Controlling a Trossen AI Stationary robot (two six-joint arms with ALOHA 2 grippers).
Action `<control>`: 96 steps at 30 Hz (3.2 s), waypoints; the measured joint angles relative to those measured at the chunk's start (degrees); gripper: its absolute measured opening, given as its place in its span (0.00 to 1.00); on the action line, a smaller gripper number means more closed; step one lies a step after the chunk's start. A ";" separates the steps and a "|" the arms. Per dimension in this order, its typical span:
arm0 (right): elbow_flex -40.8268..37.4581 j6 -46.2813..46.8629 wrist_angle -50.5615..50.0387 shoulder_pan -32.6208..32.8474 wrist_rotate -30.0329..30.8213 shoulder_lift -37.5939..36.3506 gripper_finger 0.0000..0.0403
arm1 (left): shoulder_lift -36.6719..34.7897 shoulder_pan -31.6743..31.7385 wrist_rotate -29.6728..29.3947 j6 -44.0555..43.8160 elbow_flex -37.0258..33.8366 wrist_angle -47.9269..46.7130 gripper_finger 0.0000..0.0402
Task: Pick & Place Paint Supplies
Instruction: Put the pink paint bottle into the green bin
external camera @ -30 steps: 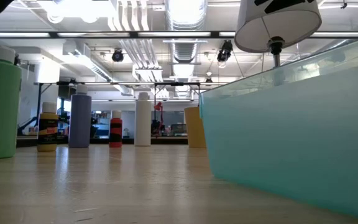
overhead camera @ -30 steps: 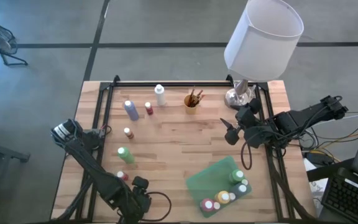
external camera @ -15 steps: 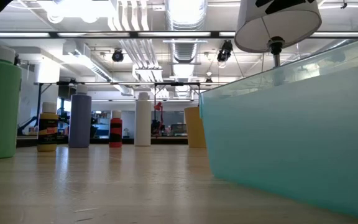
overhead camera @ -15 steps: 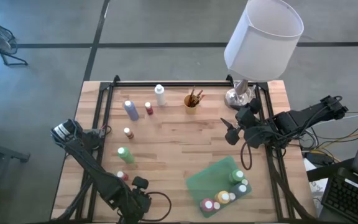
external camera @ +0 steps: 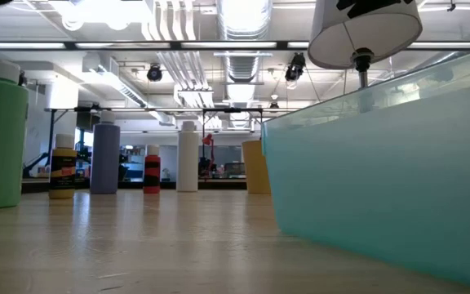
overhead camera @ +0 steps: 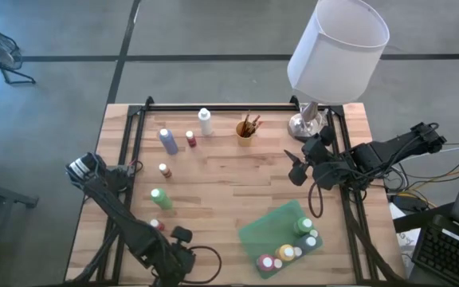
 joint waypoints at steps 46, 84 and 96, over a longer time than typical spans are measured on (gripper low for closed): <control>-8.29 -17.60 36.03 7.68 -20.99 10.41 0.79 | -0.11 33.68 -8.05 23.83 26.37 -3.25 0.32; -8.20 -22.57 44.37 4.38 -20.38 13.00 0.53 | -0.02 35.04 -5.44 29.34 26.23 5.22 0.33; -8.20 -23.65 45.30 4.38 -20.39 12.94 0.35 | 0.00 35.02 -5.17 29.25 26.23 5.01 0.33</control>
